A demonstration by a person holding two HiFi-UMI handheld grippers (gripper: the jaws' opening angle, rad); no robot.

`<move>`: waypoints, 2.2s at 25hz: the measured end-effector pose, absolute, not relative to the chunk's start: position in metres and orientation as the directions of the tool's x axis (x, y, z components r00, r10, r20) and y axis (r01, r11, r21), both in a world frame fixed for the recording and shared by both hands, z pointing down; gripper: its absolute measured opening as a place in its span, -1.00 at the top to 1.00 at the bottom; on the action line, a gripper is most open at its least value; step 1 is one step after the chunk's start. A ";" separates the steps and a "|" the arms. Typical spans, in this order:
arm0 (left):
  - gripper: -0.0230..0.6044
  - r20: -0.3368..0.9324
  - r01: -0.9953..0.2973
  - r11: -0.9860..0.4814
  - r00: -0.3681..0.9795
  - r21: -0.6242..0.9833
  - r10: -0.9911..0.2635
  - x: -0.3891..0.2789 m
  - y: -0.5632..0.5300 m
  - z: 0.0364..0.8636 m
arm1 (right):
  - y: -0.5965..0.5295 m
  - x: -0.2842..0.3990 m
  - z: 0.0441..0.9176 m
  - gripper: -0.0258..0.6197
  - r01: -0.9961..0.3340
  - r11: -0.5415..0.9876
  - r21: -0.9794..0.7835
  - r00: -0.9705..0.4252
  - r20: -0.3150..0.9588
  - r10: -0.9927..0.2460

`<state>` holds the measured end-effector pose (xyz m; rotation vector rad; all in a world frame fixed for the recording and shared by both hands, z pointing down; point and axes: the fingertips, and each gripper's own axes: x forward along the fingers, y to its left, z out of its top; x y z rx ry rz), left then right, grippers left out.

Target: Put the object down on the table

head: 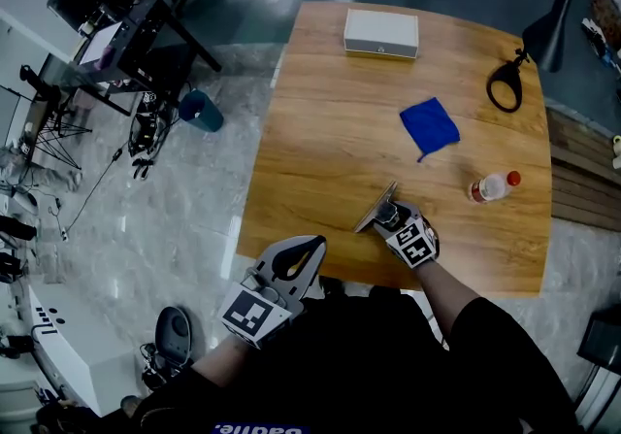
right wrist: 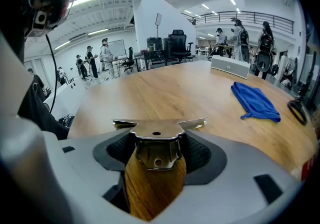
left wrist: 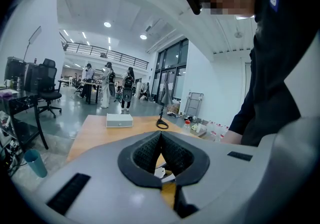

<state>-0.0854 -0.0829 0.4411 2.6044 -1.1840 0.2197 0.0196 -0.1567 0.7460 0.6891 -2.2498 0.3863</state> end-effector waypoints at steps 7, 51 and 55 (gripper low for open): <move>0.90 0.250 -0.760 -0.621 0.650 0.191 -0.718 -0.087 -0.081 0.442 | -0.158 0.020 0.754 0.05 -0.560 0.828 -0.032 -0.563 0.748 -0.352; 0.90 0.086 -0.613 -0.767 0.789 0.190 -0.609 -0.095 -0.078 0.405 | -0.099 -0.012 0.461 0.75 -0.620 0.766 -0.169 -0.779 0.246 -0.576; 0.90 0.092 -0.602 -0.778 0.798 0.182 -0.596 -0.088 -0.080 0.405 | -0.092 -0.017 0.430 0.90 -0.571 0.800 -0.185 -0.820 0.179 -0.544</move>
